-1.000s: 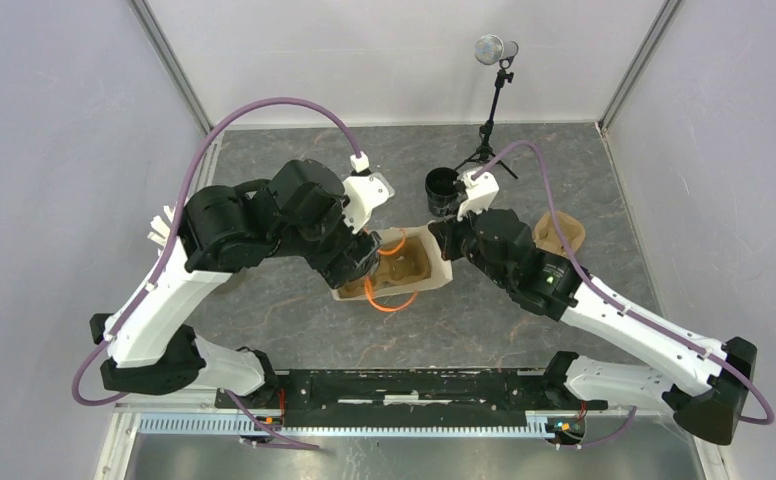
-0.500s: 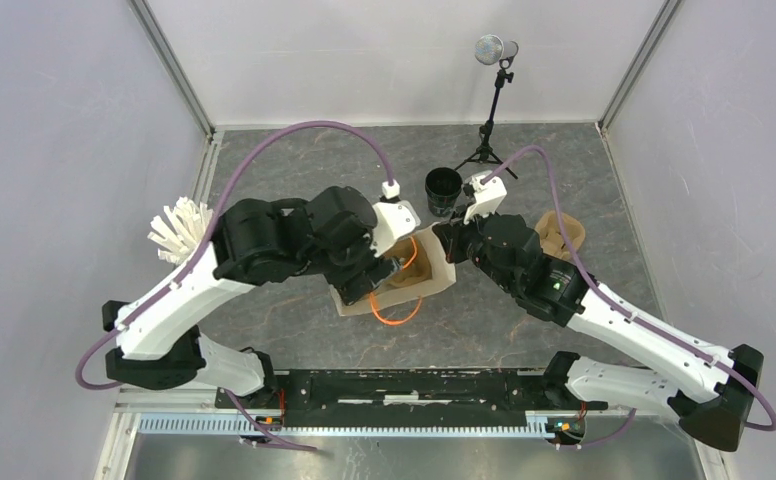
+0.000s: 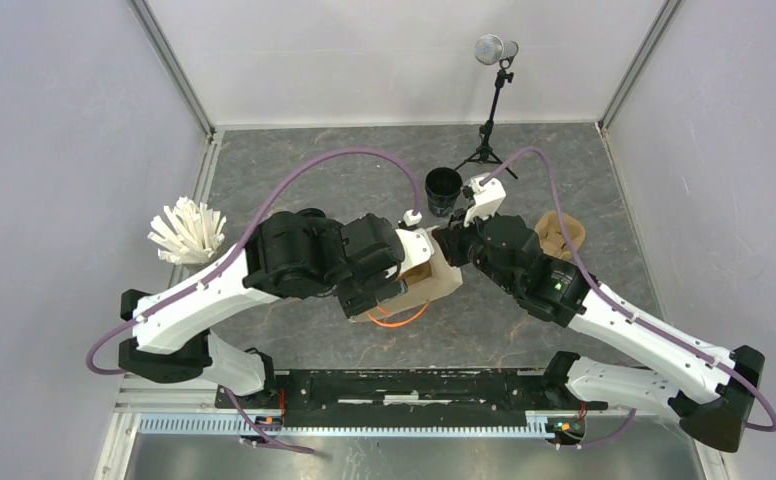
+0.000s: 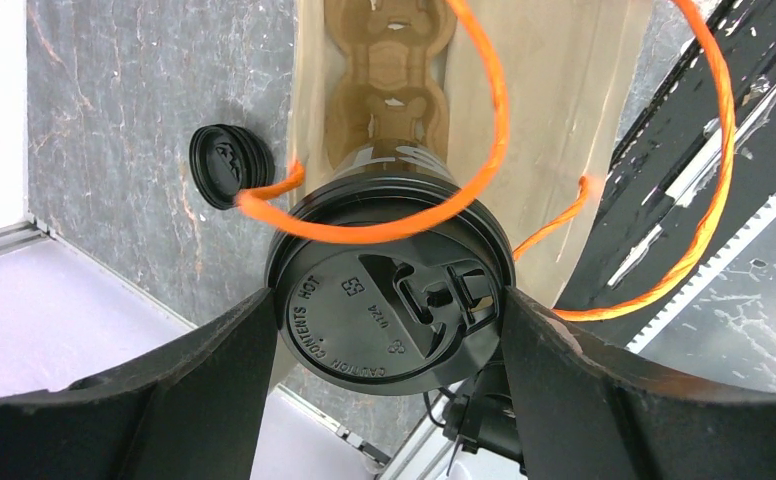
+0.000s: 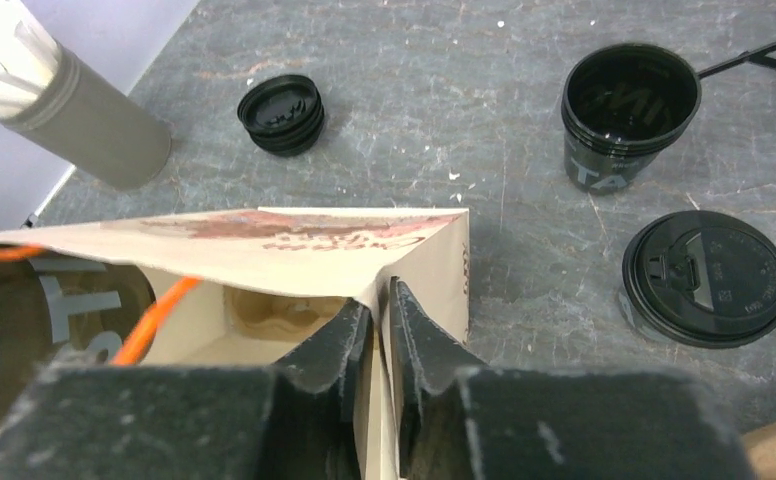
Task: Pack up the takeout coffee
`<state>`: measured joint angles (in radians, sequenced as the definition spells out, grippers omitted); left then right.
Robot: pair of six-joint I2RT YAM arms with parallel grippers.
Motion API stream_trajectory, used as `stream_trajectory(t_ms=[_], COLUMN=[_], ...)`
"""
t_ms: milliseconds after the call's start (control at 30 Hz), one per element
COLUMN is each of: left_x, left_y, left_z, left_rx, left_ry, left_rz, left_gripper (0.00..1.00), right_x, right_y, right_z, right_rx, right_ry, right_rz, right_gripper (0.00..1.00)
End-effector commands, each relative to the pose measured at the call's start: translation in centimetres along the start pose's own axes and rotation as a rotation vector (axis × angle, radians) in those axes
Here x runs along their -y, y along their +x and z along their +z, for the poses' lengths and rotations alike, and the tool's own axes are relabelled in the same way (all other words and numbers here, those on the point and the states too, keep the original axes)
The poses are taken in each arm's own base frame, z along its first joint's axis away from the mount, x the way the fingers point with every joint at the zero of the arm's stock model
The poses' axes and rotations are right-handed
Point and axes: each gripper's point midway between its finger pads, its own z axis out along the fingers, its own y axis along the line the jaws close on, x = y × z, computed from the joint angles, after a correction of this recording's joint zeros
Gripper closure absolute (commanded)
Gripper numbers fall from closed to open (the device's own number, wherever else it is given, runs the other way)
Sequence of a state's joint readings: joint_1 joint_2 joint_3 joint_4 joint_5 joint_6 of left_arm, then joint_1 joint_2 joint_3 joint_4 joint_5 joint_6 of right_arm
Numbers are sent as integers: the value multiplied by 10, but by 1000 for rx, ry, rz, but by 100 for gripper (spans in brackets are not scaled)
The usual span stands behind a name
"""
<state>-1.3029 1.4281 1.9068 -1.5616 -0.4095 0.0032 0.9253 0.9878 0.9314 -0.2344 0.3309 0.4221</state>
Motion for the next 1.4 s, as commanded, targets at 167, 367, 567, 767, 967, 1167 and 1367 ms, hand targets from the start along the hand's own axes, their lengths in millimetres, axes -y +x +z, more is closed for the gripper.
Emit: stream_trajectory(t_ms=[167,367,567,767,967,1167,1367], left_x=[1,1,4,3,24,45,28], left_y=[0,2,0,-2,-22,-23,-16], left_z=[6,10,16,22,18,20,29], left_rx=[18,6,4,-12,58,51,11], left_ry=[-26,-30,-34,-53,47,106,-12], left_rz=[-16,2,7,57,26,10,55], left_gripper=[42,43,43,43,43,43,44], right_x=[1,1,0,-15,-9,-7,-9], right_y=[14,23,42,34,46,46,44], right_z=[-20,-28,-31,-29,-31,-31,-31], right_rx=[-72,-125,-189,-137,-131,-124,-121], right_ry=[-36,-51,-62,-154,-151,-139,-150], right_rz=[-16,-16,10,-3,-8,-5,-5], right_gripper=[73,72,70,97,99,99,100])
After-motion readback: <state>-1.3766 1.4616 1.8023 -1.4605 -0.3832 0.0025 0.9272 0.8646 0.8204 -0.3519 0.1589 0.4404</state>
